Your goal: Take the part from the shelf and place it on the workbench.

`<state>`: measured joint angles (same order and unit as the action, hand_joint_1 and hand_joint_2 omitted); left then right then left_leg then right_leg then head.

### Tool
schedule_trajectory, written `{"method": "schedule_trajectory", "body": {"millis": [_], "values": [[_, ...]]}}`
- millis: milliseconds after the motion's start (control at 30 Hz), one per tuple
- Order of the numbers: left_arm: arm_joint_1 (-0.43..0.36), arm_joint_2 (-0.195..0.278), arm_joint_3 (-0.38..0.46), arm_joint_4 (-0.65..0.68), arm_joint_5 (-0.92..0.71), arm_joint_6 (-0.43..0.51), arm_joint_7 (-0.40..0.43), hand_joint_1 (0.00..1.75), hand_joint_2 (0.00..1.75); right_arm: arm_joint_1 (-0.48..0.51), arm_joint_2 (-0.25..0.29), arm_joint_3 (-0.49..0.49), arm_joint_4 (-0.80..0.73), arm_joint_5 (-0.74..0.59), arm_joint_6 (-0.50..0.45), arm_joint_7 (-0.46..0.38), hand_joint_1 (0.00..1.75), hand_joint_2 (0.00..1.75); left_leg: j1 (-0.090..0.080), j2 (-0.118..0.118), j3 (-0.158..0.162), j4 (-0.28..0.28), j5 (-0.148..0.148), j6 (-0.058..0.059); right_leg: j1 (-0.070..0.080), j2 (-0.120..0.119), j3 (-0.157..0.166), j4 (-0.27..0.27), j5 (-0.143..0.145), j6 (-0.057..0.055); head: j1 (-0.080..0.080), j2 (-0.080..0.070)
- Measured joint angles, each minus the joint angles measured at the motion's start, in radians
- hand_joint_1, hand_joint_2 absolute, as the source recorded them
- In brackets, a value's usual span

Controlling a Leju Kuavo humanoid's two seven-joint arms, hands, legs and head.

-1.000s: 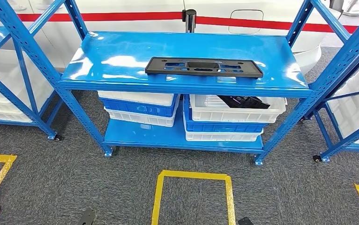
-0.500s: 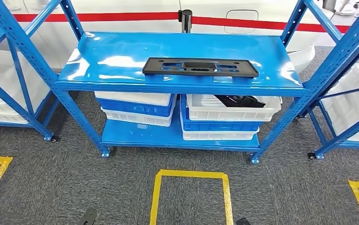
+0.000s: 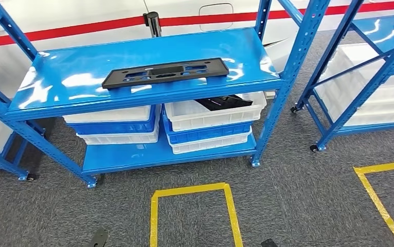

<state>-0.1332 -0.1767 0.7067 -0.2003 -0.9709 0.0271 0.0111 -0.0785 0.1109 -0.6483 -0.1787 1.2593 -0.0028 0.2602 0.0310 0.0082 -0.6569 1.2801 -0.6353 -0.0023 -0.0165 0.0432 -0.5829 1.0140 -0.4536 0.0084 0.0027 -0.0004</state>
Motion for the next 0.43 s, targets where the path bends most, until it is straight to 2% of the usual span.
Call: {"method": "schedule_trajectory", "body": {"millis": [33,67,100,167,200,233,267,300,333,367,400,433], "values": [[0.0,0.0,0.0,0.0,0.0,0.0,0.0,0.0,1.75,0.001,0.0,-0.001,0.0,0.0,0.002,0.0,0.0,1.75,-0.006,-0.003,-0.01,0.009,0.011,0.012,0.007,0.014,-0.001,0.0,0.002,-0.002,0.0,0.0],[0.0,0.0,0.0,0.0,0.0,0.0,0.0,0.0,1.75,0.001,0.0,-0.002,0.0,0.0,0.003,0.0,0.0,1.75,-0.015,-0.009,0.001,-0.025,0.042,0.03,0.016,0.029,-0.001,0.0,0.004,-0.006,0.0,0.0],[0.0,0.0,0.001,0.0,0.0,0.0,0.0,0.0,1.75,0.0,0.0,-0.002,0.0,0.001,0.004,0.0,0.0,1.75,-0.026,-0.025,0.027,-0.088,0.084,0.055,0.023,0.043,-0.001,-0.001,0.006,-0.01,0.0,0.0],[0.0,0.007,0.0,-0.001,0.0,0.0,0.0,0.0,1.75,-0.002,0.006,-0.004,-0.001,0.004,0.004,0.0,0.0,1.75,-0.047,-0.07,0.08,-0.21,0.14,0.108,0.029,0.068,-0.003,-0.002,0.011,-0.016,0.009,0.0],[0.0,0.01,0.0,-0.001,0.0,0.0,0.0,0.0,1.75,-0.003,0.011,-0.004,-0.001,0.007,0.004,0.0,0.0,1.31,-0.057,-0.085,0.094,-0.243,0.151,0.126,0.026,0.078,-0.005,-0.002,0.014,-0.017,0.013,0.0],[-0.002,0.013,0.0,-0.001,0.0,0.001,0.0,0.0,1.75,-0.003,0.014,-0.005,-0.001,0.01,0.003,-0.001,0.0,0.87,-0.063,-0.087,0.099,-0.257,0.152,0.135,0.021,0.087,-0.007,-0.004,0.017,-0.015,0.016,0.0],[-0.004,0.011,0.0,-0.001,0.0,0.001,-0.001,0.0,1.75,-0.002,0.013,-0.006,-0.001,0.012,0.002,-0.001,0.0,0.44,-0.068,-0.079,0.103,-0.269,0.158,0.139,0.016,0.098,-0.008,-0.011,0.021,-0.011,0.014,0.0],[-0.005,0.01,0.0,-0.002,0.0,0.001,-0.002,0.0,1.75,0.001,0.015,-0.006,-0.001,0.014,0.001,0.0,0.0,0.0,-0.067,-0.071,0.113,-0.289,0.168,0.141,0.017,0.096,-0.009,-0.013,0.024,-0.008,0.011,0.0],[-0.007,0.009,0.001,-0.002,0.0,0.0,-0.005,0.0,1.75,0.003,0.014,-0.006,0.0,0.016,0.0,0.001,0.0,0.0,-0.065,-0.062,0.124,-0.312,0.179,0.142,0.018,0.077,-0.012,-0.011,0.021,-0.005,0.009,0.0],[-0.007,0.008,0.001,-0.002,0.0,-0.001,-0.008,0.0,1.75,0.003,0.014,-0.006,0.0,0.018,-0.002,0.003,0.0,0.44,-0.06,-0.053,0.133,-0.333,0.191,0.142,0.022,0.049,-0.021,0.005,0.008,-0.004,0.009,0.0],[-0.006,0.007,0.002,-0.002,0.0,-0.002,-0.011,0.0,1.75,0.001,0.012,-0.006,0.0,0.02,-0.003,0.004,0.0,0.87,-0.055,-0.044,0.139,-0.348,0.199,0.136,0.021,0.017,-0.04,0.048,-0.017,-0.004,0.01,0.0],[-0.006,0.007,0.002,-0.002,0.001,-0.003,-0.012,0.0,1.75,0.0,0.012,-0.006,0.0,0.021,-0.004,0.005,0.0,1.16,-0.054,-0.04,0.141,-0.352,0.201,0.133,0.021,-0.004,-0.049,0.068,-0.031,-0.003,0.012,0.0]]}}
